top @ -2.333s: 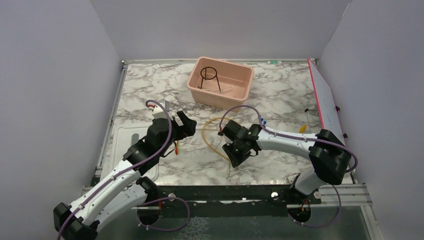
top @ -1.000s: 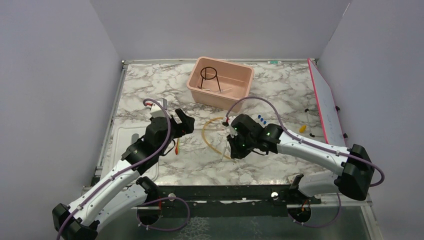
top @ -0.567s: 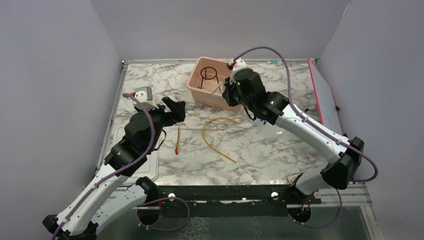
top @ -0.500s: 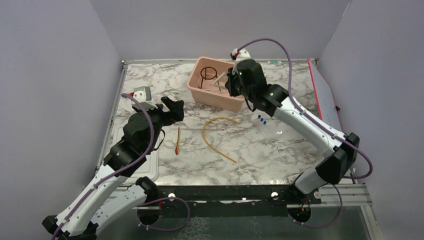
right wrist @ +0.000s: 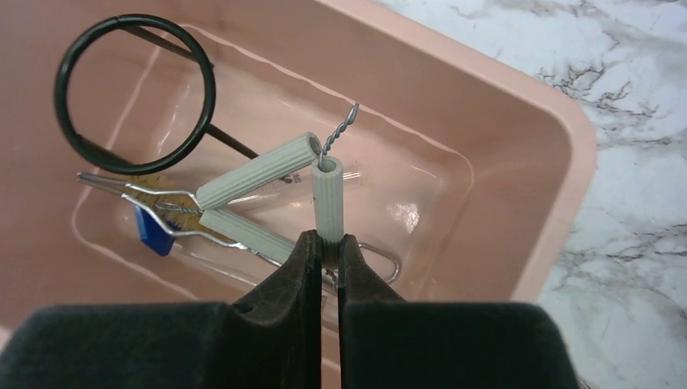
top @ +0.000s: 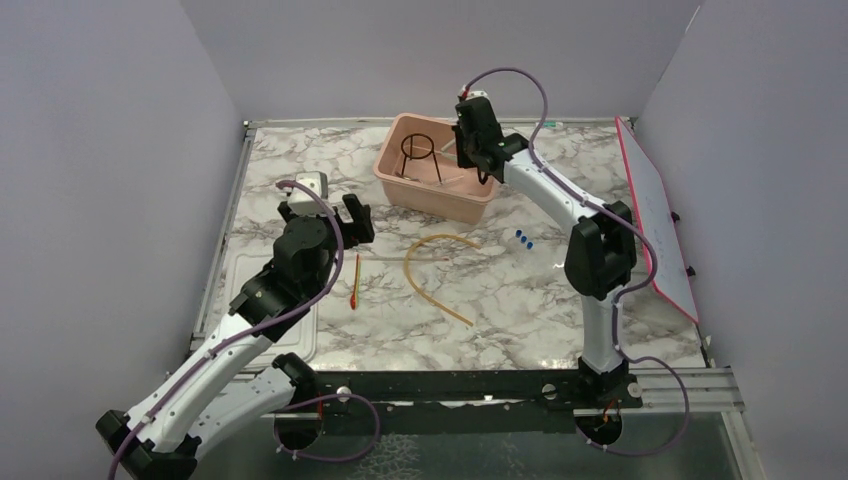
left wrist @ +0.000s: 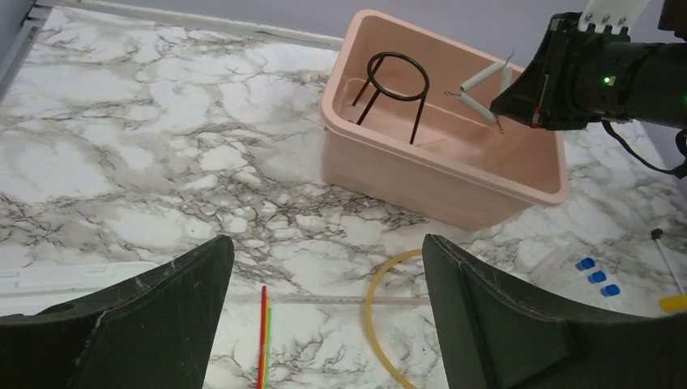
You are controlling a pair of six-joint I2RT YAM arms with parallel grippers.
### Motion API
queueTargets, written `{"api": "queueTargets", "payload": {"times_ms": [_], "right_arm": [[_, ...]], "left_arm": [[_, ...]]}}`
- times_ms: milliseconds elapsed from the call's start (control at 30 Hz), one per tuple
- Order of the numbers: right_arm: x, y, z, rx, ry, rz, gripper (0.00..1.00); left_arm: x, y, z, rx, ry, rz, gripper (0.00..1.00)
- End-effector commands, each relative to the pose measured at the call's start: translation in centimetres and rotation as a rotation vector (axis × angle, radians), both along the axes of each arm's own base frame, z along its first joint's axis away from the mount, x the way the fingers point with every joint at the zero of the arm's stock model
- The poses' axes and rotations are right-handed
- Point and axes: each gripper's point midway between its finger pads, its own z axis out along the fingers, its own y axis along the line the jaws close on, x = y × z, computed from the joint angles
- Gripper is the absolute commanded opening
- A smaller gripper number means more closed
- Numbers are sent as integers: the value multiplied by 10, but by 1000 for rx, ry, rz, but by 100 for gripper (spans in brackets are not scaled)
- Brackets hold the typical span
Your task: Organize the chemistry lab equipment
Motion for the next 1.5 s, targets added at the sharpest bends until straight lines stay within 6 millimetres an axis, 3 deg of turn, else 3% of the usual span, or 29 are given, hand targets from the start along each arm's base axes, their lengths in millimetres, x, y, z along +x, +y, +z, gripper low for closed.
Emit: {"api": "queueTargets", "payload": {"times_ms": [0, 233, 467, 600, 767, 933, 1100, 1300, 1467], "right_arm": [[18, 2, -18, 0, 24, -18, 1], [29, -13, -70, -69, 104, -93, 1], [30, -27, -101, -117, 162, -145, 2], [29, -29, -106, -130, 173, -146, 15], [27, -24, -78, -79, 123, -123, 29], [21, -18, -33, -12, 64, -80, 33], [1, -13, 12, 30, 11, -33, 36], [-55, 8, 41, 88, -16, 51, 37], [-118, 31, 41, 147, 4, 132, 37]], "left_arm": [[8, 6, -7, 46, -4, 41, 90], [8, 5, -15, 52, 7, 30, 90], [8, 4, -17, 53, 11, 21, 90], [8, 4, -18, 54, 12, 19, 90], [9, 3, -19, 56, 17, 20, 90], [10, 3, -20, 54, 22, 17, 90], [11, 2, -23, 60, 29, 13, 90], [11, 1, -30, 66, 61, 14, 90], [9, 8, -26, 53, 35, 42, 90]]}}
